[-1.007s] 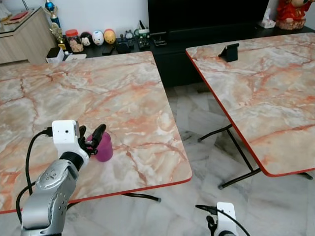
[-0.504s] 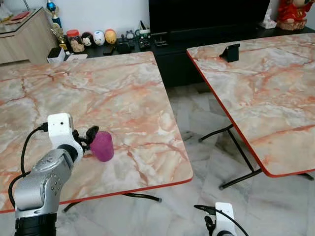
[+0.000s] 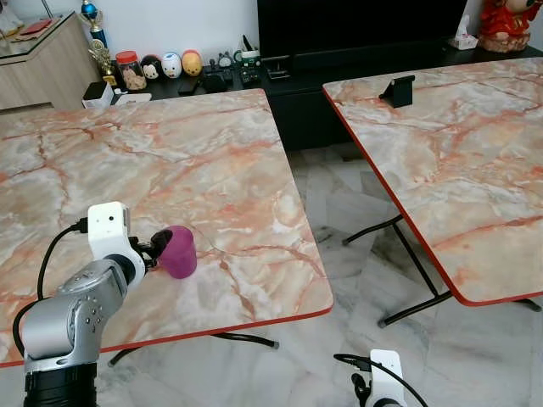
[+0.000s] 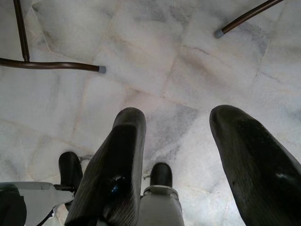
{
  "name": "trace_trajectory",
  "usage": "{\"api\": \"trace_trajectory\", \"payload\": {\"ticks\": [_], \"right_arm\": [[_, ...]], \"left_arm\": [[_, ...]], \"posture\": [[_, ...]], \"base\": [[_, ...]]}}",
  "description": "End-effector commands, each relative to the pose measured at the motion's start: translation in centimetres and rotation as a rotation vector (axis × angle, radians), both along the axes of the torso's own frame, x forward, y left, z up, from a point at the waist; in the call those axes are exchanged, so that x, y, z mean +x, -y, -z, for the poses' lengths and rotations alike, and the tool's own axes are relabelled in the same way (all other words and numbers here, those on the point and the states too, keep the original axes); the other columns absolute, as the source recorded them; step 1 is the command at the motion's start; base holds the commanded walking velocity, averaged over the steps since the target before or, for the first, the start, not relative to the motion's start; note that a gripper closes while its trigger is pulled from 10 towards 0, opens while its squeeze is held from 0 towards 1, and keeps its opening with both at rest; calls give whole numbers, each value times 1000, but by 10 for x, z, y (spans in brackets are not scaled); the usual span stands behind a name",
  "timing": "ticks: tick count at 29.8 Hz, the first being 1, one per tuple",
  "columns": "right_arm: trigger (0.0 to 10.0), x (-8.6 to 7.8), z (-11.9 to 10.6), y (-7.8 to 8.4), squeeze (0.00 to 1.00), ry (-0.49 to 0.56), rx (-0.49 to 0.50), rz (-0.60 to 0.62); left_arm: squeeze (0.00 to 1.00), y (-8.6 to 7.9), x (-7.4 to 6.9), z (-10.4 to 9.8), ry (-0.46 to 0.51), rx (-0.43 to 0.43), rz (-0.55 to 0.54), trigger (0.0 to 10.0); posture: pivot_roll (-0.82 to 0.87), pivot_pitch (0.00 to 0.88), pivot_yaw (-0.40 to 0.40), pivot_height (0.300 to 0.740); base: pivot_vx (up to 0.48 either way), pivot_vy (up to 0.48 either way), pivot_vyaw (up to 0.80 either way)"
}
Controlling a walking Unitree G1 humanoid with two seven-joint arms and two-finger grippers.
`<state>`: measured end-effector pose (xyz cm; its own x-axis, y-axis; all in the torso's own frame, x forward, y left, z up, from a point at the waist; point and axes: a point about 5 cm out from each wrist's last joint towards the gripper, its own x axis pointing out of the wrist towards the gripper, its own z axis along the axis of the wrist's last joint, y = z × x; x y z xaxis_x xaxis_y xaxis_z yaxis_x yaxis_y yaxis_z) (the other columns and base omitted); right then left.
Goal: Setting the table
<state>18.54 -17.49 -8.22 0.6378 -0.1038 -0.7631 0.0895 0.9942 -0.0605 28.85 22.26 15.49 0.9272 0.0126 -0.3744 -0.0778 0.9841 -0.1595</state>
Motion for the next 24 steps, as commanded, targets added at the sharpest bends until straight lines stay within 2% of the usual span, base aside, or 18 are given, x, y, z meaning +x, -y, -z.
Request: {"api": "trace_trajectory", "payload": {"ticks": [1,13,14,15,16,17,18,20,22,23,24], "right_arm": [[10000,3,-1,-2,0,5,11,1],[10000,3,-1,-2,0,7,14,2],[10000,3,-1,-2,0,7,14,2],[10000,3,-1,-2,0,7,14,2],[10000,3,-1,-2,0,6,16,1],[10000,3,-1,-2,0,6,17,0],[10000,3,-1,-2,0,6,18,0],[10000,3,-1,-3,0,5,18,-1],[10000,3,-1,-3,0,5,18,0],[10000,3,-1,-3,0,5,18,-1],[10000,3,-1,-3,0,5,18,-1]], "left_arm": [[0,-3,-2,2,-24,-7,-9,10000],[0,1,-3,5,-45,-16,4,10000],[0,1,-3,5,-46,-17,5,9529],[0,1,-3,5,-46,-17,5,9529],[0,1,-4,6,-52,-18,6,7294],[0,2,-4,8,-57,-19,8,4588],[0,3,-4,8,-59,-21,9,4588],[0,5,-5,9,-61,-23,13,3294],[0,5,-5,9,-61,-24,14,3294],[0,5,-5,9,-61,-25,15,2000],[0,5,-4,9,-60,-25,15,1961]], "posture": [[-15,0,67,740],[-15,0,66,740],[-15,0,66,740],[-15,0,66,740],[-17,0,66,740],[-18,0,66,740],[-18,0,66,740],[-18,0,66,740],[-18,0,67,740],[-18,0,67,740],[-18,0,67,740]], "base": [[0,0,0],[0,0,0],[0,0,0],[0,0,0],[0,0,0],[0,0,0],[0,0,0],[0,0,0],[0,0,0],[0,0,0],[0,0,0]]}}
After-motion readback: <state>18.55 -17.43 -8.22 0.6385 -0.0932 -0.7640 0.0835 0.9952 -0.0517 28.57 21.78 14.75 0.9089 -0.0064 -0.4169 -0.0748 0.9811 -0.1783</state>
